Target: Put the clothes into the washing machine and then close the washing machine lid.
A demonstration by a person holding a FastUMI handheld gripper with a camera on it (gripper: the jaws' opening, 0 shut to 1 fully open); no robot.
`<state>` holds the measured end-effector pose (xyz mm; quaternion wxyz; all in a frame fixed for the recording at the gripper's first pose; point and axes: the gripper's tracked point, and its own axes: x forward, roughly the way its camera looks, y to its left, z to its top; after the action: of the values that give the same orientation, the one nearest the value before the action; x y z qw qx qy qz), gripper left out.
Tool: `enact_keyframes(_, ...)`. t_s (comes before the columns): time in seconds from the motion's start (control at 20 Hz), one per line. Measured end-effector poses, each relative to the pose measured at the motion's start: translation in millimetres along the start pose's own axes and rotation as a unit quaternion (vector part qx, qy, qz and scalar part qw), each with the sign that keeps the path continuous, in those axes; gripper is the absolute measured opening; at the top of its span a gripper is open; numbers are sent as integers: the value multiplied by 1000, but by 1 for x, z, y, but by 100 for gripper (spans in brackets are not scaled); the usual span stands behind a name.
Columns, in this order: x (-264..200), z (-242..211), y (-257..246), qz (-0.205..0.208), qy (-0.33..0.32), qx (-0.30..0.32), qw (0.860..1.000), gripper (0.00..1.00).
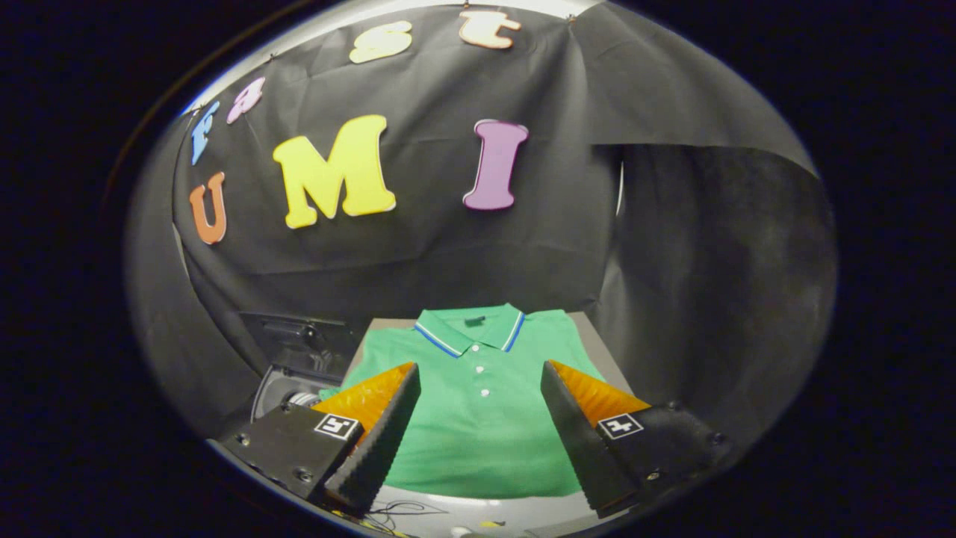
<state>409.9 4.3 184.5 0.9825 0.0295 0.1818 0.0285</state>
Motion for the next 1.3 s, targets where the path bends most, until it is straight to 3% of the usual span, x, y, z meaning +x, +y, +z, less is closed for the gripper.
enact_keyframes(0.45,79,-65,0,-4,141,-9,990,100)
enact_keyframes(0.8,84,-65,3,4,160,-10,987,94)
enact_keyframes(0.9,86,-66,5,5,155,-6,988,87)
enact_keyframes(1.15,84,-62,2,17,151,-3,988,40)
enact_keyframes(1.3,81,-65,2,25,146,10,989,20)
